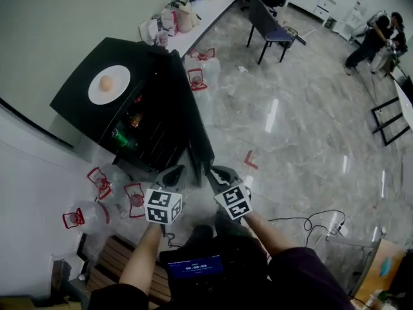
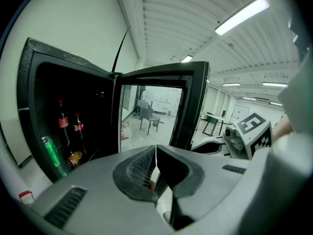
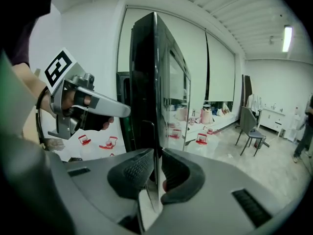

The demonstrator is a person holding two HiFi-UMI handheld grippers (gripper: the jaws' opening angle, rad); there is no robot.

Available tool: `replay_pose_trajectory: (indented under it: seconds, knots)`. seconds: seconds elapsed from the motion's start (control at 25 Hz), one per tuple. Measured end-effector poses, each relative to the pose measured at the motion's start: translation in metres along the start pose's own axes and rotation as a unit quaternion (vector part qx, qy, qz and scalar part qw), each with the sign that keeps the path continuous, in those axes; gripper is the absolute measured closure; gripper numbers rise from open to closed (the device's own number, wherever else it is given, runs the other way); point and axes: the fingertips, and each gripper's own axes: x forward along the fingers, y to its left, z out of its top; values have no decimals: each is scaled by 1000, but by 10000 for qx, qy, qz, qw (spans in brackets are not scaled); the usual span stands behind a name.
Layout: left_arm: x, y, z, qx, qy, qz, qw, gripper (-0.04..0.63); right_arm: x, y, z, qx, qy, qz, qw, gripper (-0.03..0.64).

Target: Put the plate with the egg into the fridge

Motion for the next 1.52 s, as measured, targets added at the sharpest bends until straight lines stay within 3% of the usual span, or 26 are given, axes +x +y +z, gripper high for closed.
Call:
replay_pose_trajectory:
  seconds: [0.32,0.48,0.72,1.04,1.32,1.52]
  knots:
    - [43,-39,19,178,59,-428,9989,584,-32,-95,-19,513,102,-701,9962,580]
    - [62,-57,35,273,24,-555,9981,586,-40,-134,-24,633,94,-396,9972,581]
    - [91,-69,59,349,-42,-494,9982,584,-46,-179,-24,260,283,-75,9992,580]
    - [143,-88,87,295,-111,-431,9986,586,-82,-248,-41,379,235,-198,9988,601]
    - [175,-99,105,362,-202,-390,9984,584,-78,-259,-9,170,-339,-181,9991,609]
    - [157,-89,126,330,-356,9,9988,585,-78,-253,18,154,-656,20,9977,607]
